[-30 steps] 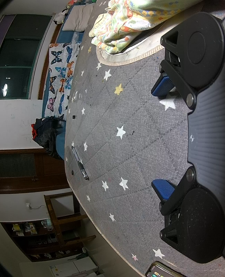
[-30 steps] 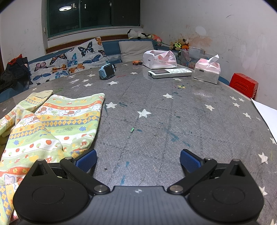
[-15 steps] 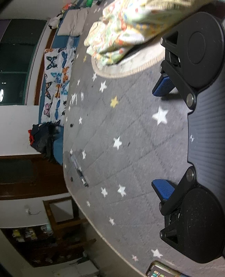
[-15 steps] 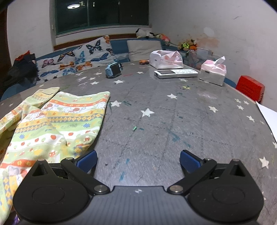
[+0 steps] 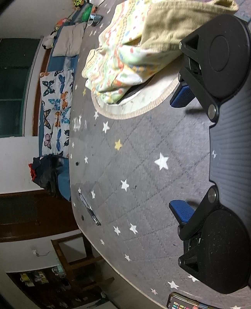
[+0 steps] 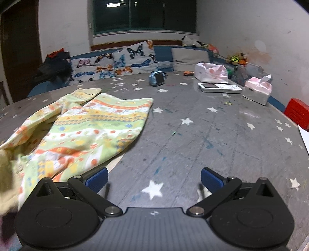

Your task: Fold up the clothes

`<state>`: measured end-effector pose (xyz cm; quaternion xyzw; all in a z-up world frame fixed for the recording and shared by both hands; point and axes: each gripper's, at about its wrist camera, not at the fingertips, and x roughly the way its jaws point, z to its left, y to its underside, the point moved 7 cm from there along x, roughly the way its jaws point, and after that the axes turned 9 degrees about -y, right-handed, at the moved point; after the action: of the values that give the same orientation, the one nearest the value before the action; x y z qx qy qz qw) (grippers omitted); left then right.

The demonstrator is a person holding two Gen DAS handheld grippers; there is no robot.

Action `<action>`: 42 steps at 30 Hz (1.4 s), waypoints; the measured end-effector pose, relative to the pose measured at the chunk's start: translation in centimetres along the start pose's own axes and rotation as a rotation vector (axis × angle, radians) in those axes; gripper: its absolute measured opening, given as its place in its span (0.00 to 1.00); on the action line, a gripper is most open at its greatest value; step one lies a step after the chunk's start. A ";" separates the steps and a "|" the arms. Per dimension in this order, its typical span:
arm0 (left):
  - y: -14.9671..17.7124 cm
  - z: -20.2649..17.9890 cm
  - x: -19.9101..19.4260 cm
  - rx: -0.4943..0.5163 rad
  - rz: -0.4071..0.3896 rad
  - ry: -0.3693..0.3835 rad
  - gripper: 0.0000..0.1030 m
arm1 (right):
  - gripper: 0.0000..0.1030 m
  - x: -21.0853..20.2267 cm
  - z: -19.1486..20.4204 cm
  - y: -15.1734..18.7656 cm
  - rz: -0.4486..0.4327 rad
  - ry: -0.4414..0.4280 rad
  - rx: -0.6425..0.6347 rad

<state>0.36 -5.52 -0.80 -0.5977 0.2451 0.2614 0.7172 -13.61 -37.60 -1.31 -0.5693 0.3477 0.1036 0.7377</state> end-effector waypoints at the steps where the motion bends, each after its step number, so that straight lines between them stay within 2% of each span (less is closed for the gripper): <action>1: 0.0 -0.1 -0.3 0.003 -0.001 0.005 1.00 | 1.00 -0.3 0.2 0.1 0.000 -0.008 -0.006; 25: 1.3 -1.9 -5.0 0.075 -0.015 0.045 1.00 | 0.99 -6.3 6.2 2.4 -0.025 -0.181 -0.190; 42: 0.9 -2.6 -5.7 0.095 -0.022 0.068 1.00 | 0.95 -7.1 8.5 3.1 0.005 -0.249 -0.220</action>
<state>-4.63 -8.39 1.90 -0.5742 0.2749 0.2208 0.7388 -17.18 -27.08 1.69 -0.6287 0.2415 0.2128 0.7080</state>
